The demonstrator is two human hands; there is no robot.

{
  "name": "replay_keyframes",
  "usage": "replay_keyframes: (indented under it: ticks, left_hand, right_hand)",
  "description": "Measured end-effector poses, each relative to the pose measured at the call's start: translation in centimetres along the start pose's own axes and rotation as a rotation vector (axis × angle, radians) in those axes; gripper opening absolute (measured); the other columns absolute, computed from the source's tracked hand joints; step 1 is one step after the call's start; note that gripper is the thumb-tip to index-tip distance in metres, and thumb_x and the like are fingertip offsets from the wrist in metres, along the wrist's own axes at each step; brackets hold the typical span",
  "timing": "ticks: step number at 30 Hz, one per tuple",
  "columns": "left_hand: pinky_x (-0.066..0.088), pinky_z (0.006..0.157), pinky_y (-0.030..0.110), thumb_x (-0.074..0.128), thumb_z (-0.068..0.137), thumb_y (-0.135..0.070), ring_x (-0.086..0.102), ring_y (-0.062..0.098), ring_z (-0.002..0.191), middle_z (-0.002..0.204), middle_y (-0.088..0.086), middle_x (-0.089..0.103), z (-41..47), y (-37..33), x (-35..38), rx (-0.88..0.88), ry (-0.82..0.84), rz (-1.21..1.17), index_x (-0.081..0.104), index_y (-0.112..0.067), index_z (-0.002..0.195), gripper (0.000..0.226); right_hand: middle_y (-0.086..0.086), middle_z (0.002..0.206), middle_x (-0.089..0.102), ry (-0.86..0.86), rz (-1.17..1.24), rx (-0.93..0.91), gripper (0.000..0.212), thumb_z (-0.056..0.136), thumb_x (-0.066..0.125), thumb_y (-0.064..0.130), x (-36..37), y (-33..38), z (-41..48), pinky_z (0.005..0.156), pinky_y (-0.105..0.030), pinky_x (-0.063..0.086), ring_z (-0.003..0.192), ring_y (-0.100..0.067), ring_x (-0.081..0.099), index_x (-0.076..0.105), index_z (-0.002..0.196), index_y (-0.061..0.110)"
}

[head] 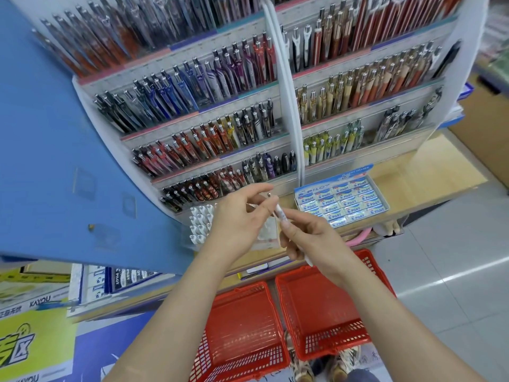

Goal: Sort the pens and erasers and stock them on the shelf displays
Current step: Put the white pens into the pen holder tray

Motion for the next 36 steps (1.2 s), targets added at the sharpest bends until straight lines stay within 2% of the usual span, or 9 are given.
replay_keyframes:
  ticks: [4,9,12,15,18,23,27,31,36]
  left_hand:
    - [0.056,0.059,0.028,0.068,0.085,-0.009,0.060,0.012,0.057,0.064,0.002,0.066,-0.7,-0.5,-0.6,-0.067,-0.011,-0.211,0.071,-0.010,0.082,0.004]
    - [0.056,0.054,0.028,0.072,0.081,-0.009,0.061,0.015,0.052,0.056,0.003,0.065,-1.4,-0.4,-3.9,-0.074,-0.211,-0.267,0.071,-0.014,0.074,0.009]
    - [0.057,0.055,0.033,0.074,0.079,-0.015,0.062,0.016,0.051,0.054,0.001,0.065,-2.2,-0.6,-5.4,-0.032,-0.309,-0.166,0.070,-0.021,0.071,0.011]
    - [0.058,0.060,0.037,0.076,0.077,-0.022,0.064,0.019,0.055,0.057,-0.002,0.066,-3.1,-0.8,-6.4,0.028,-0.389,-0.027,0.071,-0.026,0.068,0.011]
    - [0.057,0.060,0.037,0.075,0.077,-0.026,0.063,0.013,0.056,0.056,-0.009,0.065,-3.8,-1.1,-5.6,0.110,-0.381,0.116,0.071,-0.027,0.069,0.009]
    - [0.051,0.057,0.035,0.073,0.080,-0.025,0.058,0.010,0.057,0.060,-0.006,0.064,-3.8,-0.9,-2.9,0.243,-0.359,0.273,0.072,-0.019,0.073,0.009]
    - [0.048,0.059,0.035,0.070,0.082,-0.027,0.055,0.012,0.058,0.060,-0.005,0.062,-3.2,0.3,-1.4,0.259,-0.321,0.354,0.069,-0.016,0.070,0.016]
    - [0.046,0.061,0.033,0.071,0.082,-0.027,0.054,0.011,0.059,0.061,-0.007,0.061,-2.7,1.4,-0.7,0.233,-0.308,0.380,0.069,-0.017,0.070,0.015]
    - [0.047,0.063,0.031,0.073,0.080,-0.027,0.056,0.011,0.062,0.064,-0.007,0.063,-2.1,2.2,0.0,0.217,-0.277,0.397,0.072,-0.017,0.072,0.012]
  right_hand:
    - [-0.004,0.065,0.056,0.065,-0.013,-0.039,0.024,0.094,0.056,0.018,0.4,1.2,-0.3,0.048,-0.021,0.036,0.050,-0.015,0.045,0.067,0.114,0.013]
    - [-0.003,0.067,0.060,-0.036,0.013,0.048,0.015,0.093,0.057,0.017,-1.5,-0.1,-0.3,0.048,-0.019,0.037,0.051,-0.010,0.048,0.070,0.092,0.008]
    - [-0.007,0.065,0.058,-0.176,-0.006,0.061,0.012,0.092,0.060,0.011,-2.7,-1.3,0.1,0.044,-0.017,0.038,0.049,-0.011,0.048,0.070,0.086,0.012]
    - [-0.009,0.067,0.056,-0.270,-0.092,0.076,0.017,0.091,0.060,0.008,-3.1,-2.4,0.7,0.044,-0.019,0.039,0.052,-0.013,0.051,0.069,0.082,0.019]
    - [-0.004,0.066,0.056,-0.266,-0.190,0.095,0.019,0.090,0.061,0.010,-2.5,-3.5,1.4,0.054,-0.028,0.042,0.063,-0.019,0.054,0.066,0.080,0.025]
    - [0.001,0.062,0.062,-0.256,-0.300,0.137,0.006,0.086,0.064,0.019,-1.6,-5.0,2.7,0.072,-0.045,0.053,0.074,-0.028,0.066,0.064,0.085,0.025]
    - [0.001,0.059,0.064,-0.296,-0.246,0.155,0.005,0.085,0.065,0.016,-1.5,-5.7,3.2,0.074,-0.050,0.057,0.075,-0.033,0.070,0.063,0.085,0.021]
    - [-0.005,0.063,0.064,-0.317,-0.180,0.169,0.003,0.086,0.066,0.009,-1.5,-5.8,3.2,0.073,-0.046,0.058,0.073,-0.033,0.070,0.064,0.087,0.011]
    - [-0.008,0.065,0.061,-0.316,-0.061,0.199,0.005,0.085,0.066,0.001,-1.4,-5.8,3.3,0.063,-0.029,0.056,0.064,-0.025,0.066,0.063,0.086,0.005]
Point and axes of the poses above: each hand's wrist, its own z-axis towards the middle knuckle, its own x-axis out of the palm, y = z × x, the point moved 6 cm from there along z, towards the middle knuckle
